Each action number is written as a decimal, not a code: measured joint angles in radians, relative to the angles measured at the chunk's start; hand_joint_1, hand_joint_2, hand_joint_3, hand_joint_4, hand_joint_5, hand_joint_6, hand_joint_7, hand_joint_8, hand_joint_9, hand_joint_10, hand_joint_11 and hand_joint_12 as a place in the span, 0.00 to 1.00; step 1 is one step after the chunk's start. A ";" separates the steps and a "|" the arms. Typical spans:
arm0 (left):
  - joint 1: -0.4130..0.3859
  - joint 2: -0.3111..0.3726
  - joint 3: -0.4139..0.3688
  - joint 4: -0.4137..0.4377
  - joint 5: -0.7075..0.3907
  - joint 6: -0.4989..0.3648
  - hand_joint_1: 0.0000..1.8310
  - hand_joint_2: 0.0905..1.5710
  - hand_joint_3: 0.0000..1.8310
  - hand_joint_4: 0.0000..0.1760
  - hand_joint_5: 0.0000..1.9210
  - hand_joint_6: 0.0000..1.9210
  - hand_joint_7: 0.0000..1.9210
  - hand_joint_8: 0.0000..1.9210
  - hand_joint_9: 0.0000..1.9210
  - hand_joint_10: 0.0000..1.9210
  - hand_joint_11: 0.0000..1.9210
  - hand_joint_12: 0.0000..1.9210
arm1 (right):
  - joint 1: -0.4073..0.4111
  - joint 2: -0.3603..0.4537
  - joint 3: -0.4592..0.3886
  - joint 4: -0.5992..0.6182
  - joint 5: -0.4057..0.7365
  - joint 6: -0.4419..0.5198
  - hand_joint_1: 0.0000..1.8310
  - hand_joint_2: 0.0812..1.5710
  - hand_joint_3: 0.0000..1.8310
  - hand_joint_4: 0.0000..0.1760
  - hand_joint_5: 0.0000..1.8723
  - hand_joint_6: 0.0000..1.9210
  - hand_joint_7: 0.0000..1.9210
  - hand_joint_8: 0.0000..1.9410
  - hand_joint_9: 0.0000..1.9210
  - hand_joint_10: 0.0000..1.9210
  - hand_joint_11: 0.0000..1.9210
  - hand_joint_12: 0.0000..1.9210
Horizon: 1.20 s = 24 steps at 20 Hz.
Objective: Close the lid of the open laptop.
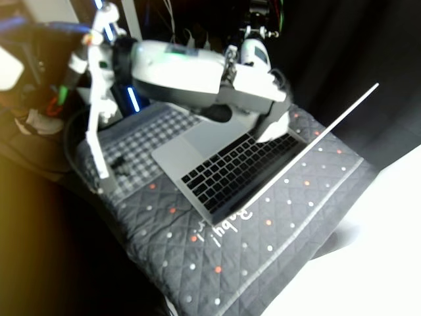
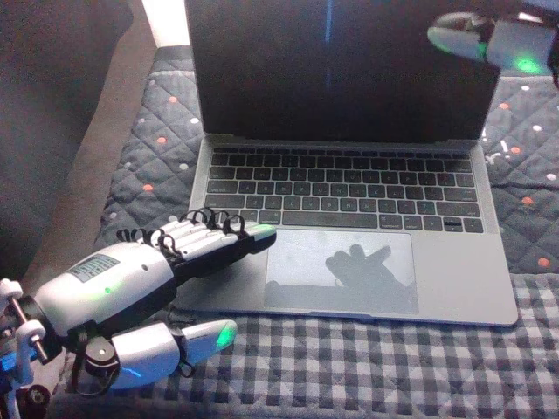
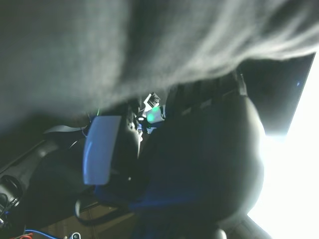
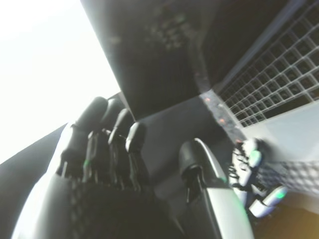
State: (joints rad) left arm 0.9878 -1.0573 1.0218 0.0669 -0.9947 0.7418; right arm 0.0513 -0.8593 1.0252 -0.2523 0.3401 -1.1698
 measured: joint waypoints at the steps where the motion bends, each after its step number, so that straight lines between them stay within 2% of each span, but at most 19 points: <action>1: 0.000 -0.002 0.000 0.000 0.000 0.000 0.25 0.91 0.00 0.02 0.07 0.00 0.08 0.00 0.03 0.21 0.00 0.55 | 0.016 -0.010 0.019 0.014 -0.010 -0.002 0.19 0.89 0.00 0.02 0.00 0.00 0.00 0.00 0.00 0.00 0.00 0.57; 2: 0.000 -0.003 0.000 -0.001 -0.001 0.000 0.24 0.92 0.00 0.03 0.07 0.00 0.08 0.00 0.03 0.21 0.00 0.55 | 0.028 -0.021 0.042 0.033 -0.016 -0.002 0.18 0.88 0.00 0.06 0.00 0.00 0.00 0.00 0.00 0.00 0.00 0.47; 3: 0.000 -0.004 0.000 -0.002 -0.001 0.001 0.25 0.91 0.00 0.06 0.07 0.00 0.08 0.00 0.03 0.21 0.00 0.54 | 0.033 -0.043 0.073 0.064 -0.018 -0.005 0.18 0.89 0.00 0.00 0.00 0.00 0.00 0.00 0.00 0.00 0.00 0.40; 5: 0.000 -0.005 0.000 -0.005 -0.003 0.001 0.26 0.91 0.00 0.09 0.07 0.00 0.08 0.00 0.04 0.20 0.00 0.55 | 0.033 -0.090 0.117 0.195 -0.062 -0.109 0.18 0.90 0.00 0.13 0.00 0.00 0.00 0.00 0.00 0.00 0.00 0.06; 6: 0.000 -0.006 0.005 -0.002 -0.003 0.001 0.27 0.91 0.00 0.05 0.07 0.00 0.08 0.00 0.04 0.20 0.00 0.56 | 0.033 -0.113 0.127 0.278 -0.089 -0.195 0.22 0.90 0.00 0.22 0.00 0.00 0.00 0.00 0.00 0.00 0.00 0.01; 8: -0.002 -0.012 0.006 -0.001 -0.005 0.001 0.25 0.91 0.00 0.08 0.07 0.00 0.09 0.00 0.05 0.20 0.00 0.60 | 0.033 -0.155 0.166 0.330 -0.124 -0.204 0.24 0.90 0.00 0.00 0.00 0.00 0.00 0.00 0.00 0.00 0.00 0.00; 9: -0.005 -0.013 0.006 -0.001 -0.001 0.001 0.26 0.90 0.00 0.06 0.08 0.00 0.09 0.00 0.05 0.20 0.00 0.61 | 0.033 -0.159 0.176 0.336 -0.135 -0.205 0.27 0.90 0.00 0.00 0.00 0.00 0.00 0.00 0.00 0.00 0.01 0.01; 10: -0.006 -0.013 0.006 0.000 0.000 0.001 0.26 0.91 0.00 0.11 0.07 0.00 0.08 0.00 0.04 0.21 0.00 0.59 | 0.033 -0.161 0.188 0.350 -0.145 -0.204 0.29 0.88 0.00 0.00 0.00 0.00 0.04 0.00 0.06 0.08 0.00 0.50; 11: -0.006 -0.013 0.006 -0.002 -0.001 0.001 0.26 0.90 0.00 0.12 0.07 0.00 0.08 0.00 0.04 0.22 0.00 0.59 | 0.033 -0.161 0.205 0.359 -0.163 -0.205 0.28 0.88 0.00 0.00 0.00 0.00 0.02 0.00 0.03 0.08 0.00 0.63; 12: -0.006 -0.013 0.006 -0.003 -0.001 0.001 0.27 0.90 0.00 0.15 0.07 0.00 0.08 0.00 0.03 0.22 0.00 0.58 | 0.033 -0.160 0.208 0.361 -0.168 -0.205 0.29 0.88 0.00 0.00 0.00 0.00 0.03 0.00 0.02 0.14 0.00 0.68; 13: -0.006 -0.013 0.005 -0.005 -0.002 0.001 0.26 0.90 0.00 0.25 0.07 0.00 0.07 0.00 0.02 0.22 0.00 0.53 | 0.033 -0.154 0.212 0.364 -0.182 -0.205 0.28 0.88 0.00 0.00 0.00 0.00 0.04 0.00 0.00 0.14 0.00 0.62; 14: -0.006 -0.013 0.005 -0.007 -0.003 0.001 0.27 0.90 0.00 0.21 0.07 0.00 0.07 0.00 0.03 0.22 0.00 0.52 | 0.033 -0.150 0.210 0.364 -0.185 -0.205 0.28 0.88 0.00 0.00 0.03 0.01 0.08 0.01 0.03 0.17 0.00 0.70; 15: -0.006 -0.013 0.005 -0.007 -0.003 0.001 0.27 0.90 0.00 0.16 0.08 0.00 0.08 0.00 0.03 0.22 0.00 0.54 | 0.033 -0.143 0.200 0.353 -0.185 -0.205 0.27 0.87 0.00 0.00 0.06 0.01 0.15 0.03 0.05 0.29 0.00 0.77; 16: -0.006 -0.013 0.005 -0.006 -0.003 0.001 0.27 0.91 0.00 0.15 0.07 0.00 0.07 0.00 0.03 0.22 0.00 0.54 | 0.034 -0.126 0.170 0.326 -0.179 -0.205 0.28 0.88 0.00 0.00 0.10 0.02 0.21 0.06 0.10 0.49 0.02 0.93; 17: -0.006 -0.013 0.005 -0.006 -0.002 0.001 0.25 0.91 0.00 0.18 0.07 0.00 0.07 0.00 0.03 0.22 0.00 0.54 | 0.034 -0.117 0.155 0.310 -0.176 -0.205 0.28 0.89 0.00 0.00 0.12 0.02 0.22 0.07 0.09 0.56 0.05 0.95; 19: -0.006 -0.013 0.005 -0.006 -0.002 0.001 0.25 0.91 0.00 0.12 0.07 0.00 0.07 0.00 0.02 0.22 0.00 0.56 | 0.037 -0.099 0.120 0.290 -0.161 -0.205 0.32 0.87 0.00 0.00 0.20 0.05 0.27 0.11 0.31 0.61 0.25 0.89; 20: -0.006 -0.013 0.005 -0.006 -0.002 0.001 0.25 0.91 0.00 0.12 0.07 0.00 0.07 0.00 0.02 0.22 0.00 0.57 | 0.037 -0.091 0.108 0.281 -0.156 -0.204 0.30 0.87 0.00 0.00 0.23 0.10 0.29 0.26 0.37 0.64 0.26 0.92; 22: -0.006 -0.013 0.004 -0.007 -0.002 0.001 0.23 0.91 0.00 0.20 0.07 0.00 0.08 0.00 0.03 0.22 0.00 0.58 | 0.037 -0.074 0.084 0.262 -0.150 -0.204 0.30 0.87 0.00 0.00 0.16 0.35 0.31 0.51 0.38 0.70 0.28 0.93; 24: -0.006 -0.013 0.004 -0.007 -0.003 0.001 0.21 0.92 0.00 0.24 0.06 0.00 0.07 0.00 0.02 0.21 0.00 0.53 | 0.037 -0.032 0.033 0.216 -0.151 -0.205 0.30 0.87 0.00 0.00 0.09 0.49 0.43 0.70 0.38 0.77 0.26 0.98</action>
State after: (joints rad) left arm 0.9813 -1.0702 1.0260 0.0601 -0.9974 0.7425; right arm 0.0887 -0.8917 1.0584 -0.0364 0.1894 -1.3746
